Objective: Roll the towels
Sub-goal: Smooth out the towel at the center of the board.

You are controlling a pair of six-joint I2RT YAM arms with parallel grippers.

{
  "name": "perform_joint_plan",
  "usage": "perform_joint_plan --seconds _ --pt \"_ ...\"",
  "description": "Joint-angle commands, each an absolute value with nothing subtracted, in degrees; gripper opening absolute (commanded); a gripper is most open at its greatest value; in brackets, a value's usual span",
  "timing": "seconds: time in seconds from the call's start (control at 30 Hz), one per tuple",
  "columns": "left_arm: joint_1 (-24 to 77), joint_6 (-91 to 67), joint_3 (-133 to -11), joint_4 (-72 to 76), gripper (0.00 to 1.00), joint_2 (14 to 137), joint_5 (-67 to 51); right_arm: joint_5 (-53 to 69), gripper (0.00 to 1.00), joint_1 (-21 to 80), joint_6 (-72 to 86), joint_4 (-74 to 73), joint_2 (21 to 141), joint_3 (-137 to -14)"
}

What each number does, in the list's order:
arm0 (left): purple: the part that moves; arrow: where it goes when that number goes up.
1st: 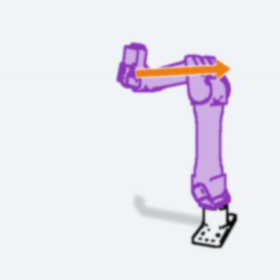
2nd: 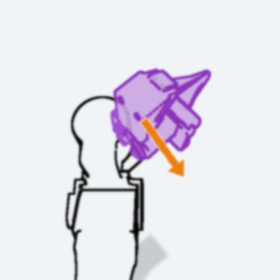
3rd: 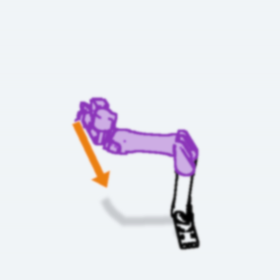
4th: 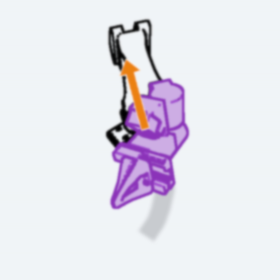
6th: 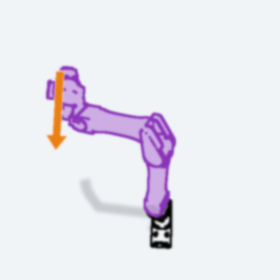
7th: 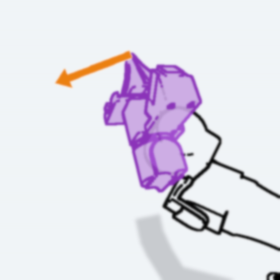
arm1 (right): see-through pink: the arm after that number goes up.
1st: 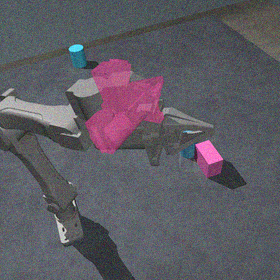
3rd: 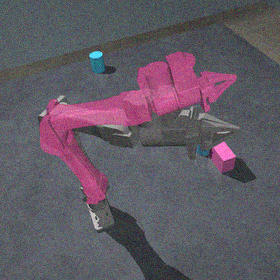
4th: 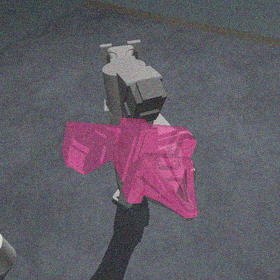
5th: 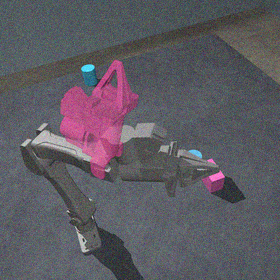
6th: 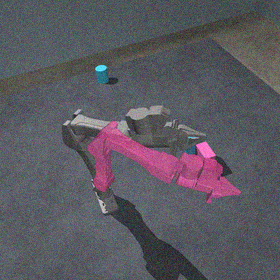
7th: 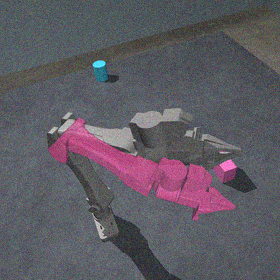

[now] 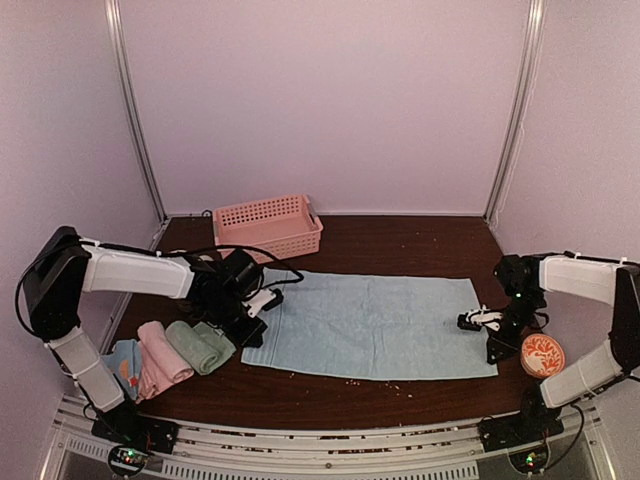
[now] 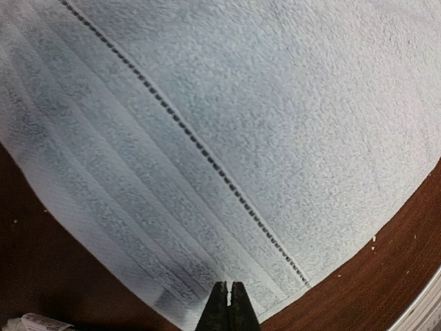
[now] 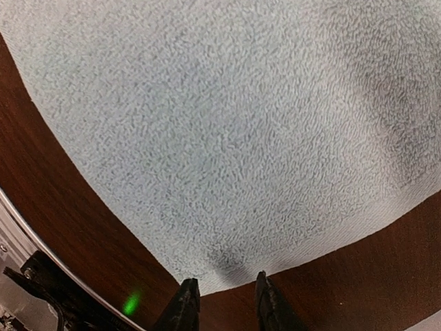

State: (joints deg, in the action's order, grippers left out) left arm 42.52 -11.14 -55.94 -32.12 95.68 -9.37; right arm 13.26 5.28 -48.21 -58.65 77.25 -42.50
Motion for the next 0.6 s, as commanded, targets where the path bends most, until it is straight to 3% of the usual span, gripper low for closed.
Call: perform_joint_plan --seconds 0.0,0.57 --pt "45.1 -12.0 -54.4 -29.1 0.0 97.4 -11.6 6.2 0.28 5.5 -49.0 -53.9 79.8 -40.7" --pt "50.7 -19.7 -46.6 -29.1 0.0 92.1 -19.2 -7.6 0.22 -1.1 -53.1 -48.2 85.7 -43.2"
